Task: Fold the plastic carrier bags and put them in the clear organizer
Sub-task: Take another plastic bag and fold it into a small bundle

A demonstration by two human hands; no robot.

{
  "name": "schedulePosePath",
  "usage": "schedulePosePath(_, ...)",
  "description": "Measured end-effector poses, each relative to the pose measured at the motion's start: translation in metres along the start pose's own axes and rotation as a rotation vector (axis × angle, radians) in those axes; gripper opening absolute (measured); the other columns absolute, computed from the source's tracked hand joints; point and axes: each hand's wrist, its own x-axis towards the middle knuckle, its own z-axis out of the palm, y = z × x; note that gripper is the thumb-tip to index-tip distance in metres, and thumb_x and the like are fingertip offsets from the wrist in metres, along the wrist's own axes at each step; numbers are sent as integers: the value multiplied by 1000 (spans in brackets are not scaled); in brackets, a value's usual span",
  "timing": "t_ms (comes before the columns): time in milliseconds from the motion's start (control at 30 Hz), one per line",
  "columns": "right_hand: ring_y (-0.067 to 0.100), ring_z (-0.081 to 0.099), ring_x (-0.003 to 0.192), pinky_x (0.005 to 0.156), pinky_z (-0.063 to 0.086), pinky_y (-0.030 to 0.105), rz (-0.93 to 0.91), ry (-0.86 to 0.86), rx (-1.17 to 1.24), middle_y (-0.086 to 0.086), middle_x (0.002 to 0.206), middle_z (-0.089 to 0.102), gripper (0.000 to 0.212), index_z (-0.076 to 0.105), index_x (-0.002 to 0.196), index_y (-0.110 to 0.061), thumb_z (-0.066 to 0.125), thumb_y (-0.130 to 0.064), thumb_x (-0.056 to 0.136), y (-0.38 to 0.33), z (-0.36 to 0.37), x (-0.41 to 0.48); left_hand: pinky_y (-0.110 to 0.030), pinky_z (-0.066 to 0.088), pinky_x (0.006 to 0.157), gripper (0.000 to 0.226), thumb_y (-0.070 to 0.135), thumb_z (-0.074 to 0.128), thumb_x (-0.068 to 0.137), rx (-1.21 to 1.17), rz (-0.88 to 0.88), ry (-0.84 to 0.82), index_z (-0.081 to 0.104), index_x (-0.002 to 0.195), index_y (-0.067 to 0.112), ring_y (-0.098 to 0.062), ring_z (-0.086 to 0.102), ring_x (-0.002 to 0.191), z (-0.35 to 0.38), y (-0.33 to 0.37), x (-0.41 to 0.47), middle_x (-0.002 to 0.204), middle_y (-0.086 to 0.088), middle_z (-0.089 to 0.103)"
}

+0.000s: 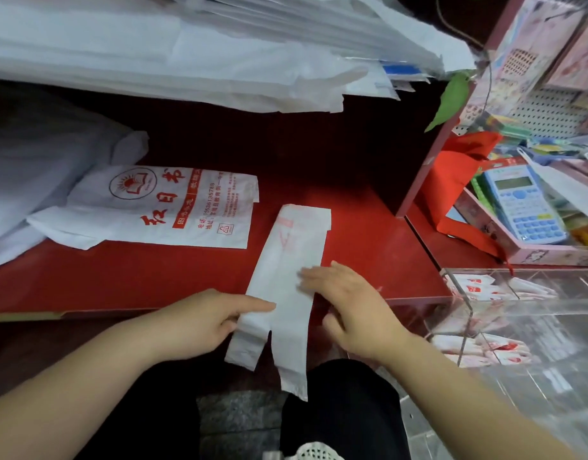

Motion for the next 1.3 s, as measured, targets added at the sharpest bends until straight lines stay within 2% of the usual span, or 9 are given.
schedulePosePath(167, 18, 45, 119, 108, 30, 36, -82, 42, -24, 9, 121, 60, 41, 47, 112, -14, 49, -23, 72, -1, 21, -22, -11, 43, 80, 60, 10, 44, 96, 100, 77, 57, 24, 124, 59, -2, 56, 94, 12, 7, -5, 108, 9, 62)
schedulePosePath(267, 19, 48, 112, 105, 30, 34, -84, 227, -13, 11, 109, 65, 28, 46, 100, -13, 59, -17, 76, 0, 32, -18, -2, 31, 47, 65, 14, 80, 70, 468, 265, 410, 51, 124, 38, 2, 53, 77, 5, 9, -10, 82, 20, 62)
schedulePosePath(500, 15, 53, 105, 102, 34, 28, -12, 335, 121, 10, 100, 69, 10, 47, 91, -16, 53, -19, 83, -4, 36, -13, -40, 51, 77, 45, 3, 86, 51, 586, 493, 560, 74, 92, 17, -16, 54, 98, 10, -1, 12, 98, -5, 70)
schedulePosePath(633, 14, 55, 104, 103, 34, 21, 28, 354, 196, 8, 99, 70, 16, 49, 87, -20, 55, -11, 75, -3, 32, -18, -41, 53, 76, 32, 26, 47, 72, 437, 457, 552, 76, 86, 22, -7, 53, 102, 16, -2, 20, 97, 5, 72)
schedulePosePath(833, 6, 55, 104, 103, 29, 10, 172, 378, 368, -1, 99, 69, 11, 62, 84, -19, 58, -22, 74, -10, 30, -19, -8, 38, 86, 10, 19, 72, 76, -145, 201, 560, 75, 74, 28, 22, 51, 93, 19, 4, 20, 80, 41, 61)
schedulePosePath(1000, -6, 54, 81, 76, 42, 12, 508, 295, 596, -16, 82, 63, 33, 70, 82, -9, 55, -36, 69, -20, 18, -10, -2, 39, 73, 37, 4, 69, 78, -308, 67, 603, 48, 58, 27, 12, 58, 75, 20, 14, 24, 70, 25, 62)
schedulePosePath(1067, 9, 50, 68, 65, 40, 24, 606, 269, 662, -6, 69, 59, 9, 62, 70, -11, 60, -18, 74, -21, 11, 1, -8, 41, 71, 40, -4, 65, 78, -350, 40, 612, 50, 56, 26, 4, 57, 63, 19, 19, 29, 63, 15, 61)
schedulePosePath(1133, 12, 47, 62, 61, 39, 28, 700, 246, 702, -3, 64, 55, 23, 56, 64, -18, 57, 0, 79, -19, 5, 15, -14, 43, 64, 43, -8, 61, 79, -381, 13, 585, 59, 57, 30, 1, 54, 55, 15, 24, 33, 61, 11, 62)
schedulePosePath(1300, 10, 37, 49, 52, 32, 24, 853, 84, 501, -7, 53, 44, 29, 47, 59, -23, 57, -15, 86, -11, -1, 44, -17, 44, 83, 27, -6, 56, 85, -253, 22, 496, 75, 84, 14, 2, 58, 81, 6, 34, 41, 82, 19, 59)
